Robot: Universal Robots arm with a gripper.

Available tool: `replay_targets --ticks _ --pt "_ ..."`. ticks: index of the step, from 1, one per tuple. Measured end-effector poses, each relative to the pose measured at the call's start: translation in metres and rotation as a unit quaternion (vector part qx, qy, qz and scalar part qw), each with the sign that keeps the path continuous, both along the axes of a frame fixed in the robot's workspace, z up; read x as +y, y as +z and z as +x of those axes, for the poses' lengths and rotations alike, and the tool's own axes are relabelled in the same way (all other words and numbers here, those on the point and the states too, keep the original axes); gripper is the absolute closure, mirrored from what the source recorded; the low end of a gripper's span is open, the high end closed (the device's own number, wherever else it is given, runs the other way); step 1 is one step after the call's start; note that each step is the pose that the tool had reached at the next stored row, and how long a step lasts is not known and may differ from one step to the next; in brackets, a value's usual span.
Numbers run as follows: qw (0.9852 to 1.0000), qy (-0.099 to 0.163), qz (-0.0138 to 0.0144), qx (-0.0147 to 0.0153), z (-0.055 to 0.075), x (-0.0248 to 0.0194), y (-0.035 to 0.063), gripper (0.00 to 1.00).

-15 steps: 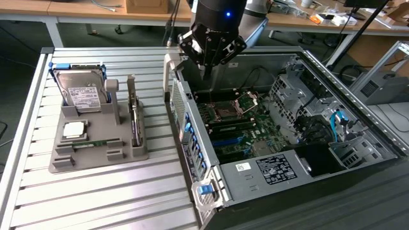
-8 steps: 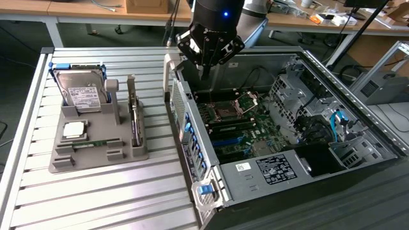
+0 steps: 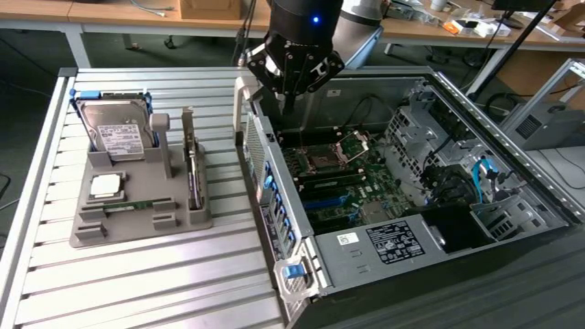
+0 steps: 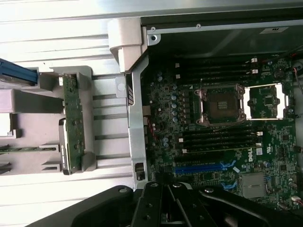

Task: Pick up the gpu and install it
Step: 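Reach for the gpu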

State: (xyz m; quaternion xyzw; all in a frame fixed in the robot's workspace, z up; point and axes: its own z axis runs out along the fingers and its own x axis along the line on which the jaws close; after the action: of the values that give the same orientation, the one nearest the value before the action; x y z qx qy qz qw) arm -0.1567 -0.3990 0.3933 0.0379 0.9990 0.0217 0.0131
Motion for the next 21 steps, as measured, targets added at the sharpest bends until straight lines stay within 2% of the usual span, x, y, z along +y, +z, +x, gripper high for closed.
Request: replay_targets --ticks 21 --pt "1.0000 0.000 0.0000 0.0000 -0.0080 0.0000 0.0000 0.89"
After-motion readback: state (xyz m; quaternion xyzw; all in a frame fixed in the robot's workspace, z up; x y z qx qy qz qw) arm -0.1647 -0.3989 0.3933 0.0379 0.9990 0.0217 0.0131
